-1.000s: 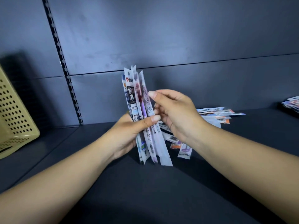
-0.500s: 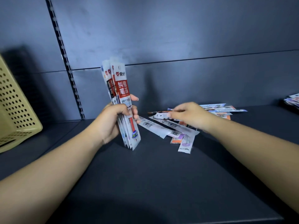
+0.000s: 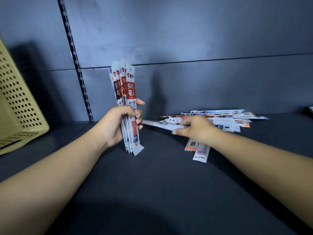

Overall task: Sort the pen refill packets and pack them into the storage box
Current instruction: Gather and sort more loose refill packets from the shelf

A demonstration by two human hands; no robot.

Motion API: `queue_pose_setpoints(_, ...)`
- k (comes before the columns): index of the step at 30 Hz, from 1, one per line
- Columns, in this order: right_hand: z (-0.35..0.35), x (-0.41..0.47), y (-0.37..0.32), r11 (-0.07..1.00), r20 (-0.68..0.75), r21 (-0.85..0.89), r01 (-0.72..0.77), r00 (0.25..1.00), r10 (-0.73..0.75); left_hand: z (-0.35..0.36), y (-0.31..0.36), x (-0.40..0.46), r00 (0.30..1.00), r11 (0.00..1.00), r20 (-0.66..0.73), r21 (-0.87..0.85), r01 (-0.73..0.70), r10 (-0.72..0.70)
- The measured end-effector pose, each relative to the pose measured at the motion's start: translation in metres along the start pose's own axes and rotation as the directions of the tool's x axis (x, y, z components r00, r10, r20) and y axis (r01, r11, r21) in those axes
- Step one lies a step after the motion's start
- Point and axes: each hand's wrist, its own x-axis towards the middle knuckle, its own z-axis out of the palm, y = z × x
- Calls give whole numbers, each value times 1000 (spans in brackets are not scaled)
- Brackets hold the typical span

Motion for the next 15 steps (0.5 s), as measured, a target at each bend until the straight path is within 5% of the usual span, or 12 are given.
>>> queue_pose_setpoints(3,-3,-1,1,925,-113,380,-6,992,53,-2,-2,1,1000,997,-13,-82,1,-2)
queue_pose_setpoints(6,-9,-3,-5,719,-156,693,57,985,72,1,-1,1,999,989,-38,-145,2,-7)
queue_pose_setpoints(10,-16,-16,-25,462,-175,877,136,984,42,6,-4,5,991,989,-108,-127,71,-85)
queue_pose_setpoints(15,-7,-31,-35,722,-371,550,421,897,-240,12,-8,10,983,987,-165,-149,56,-81)
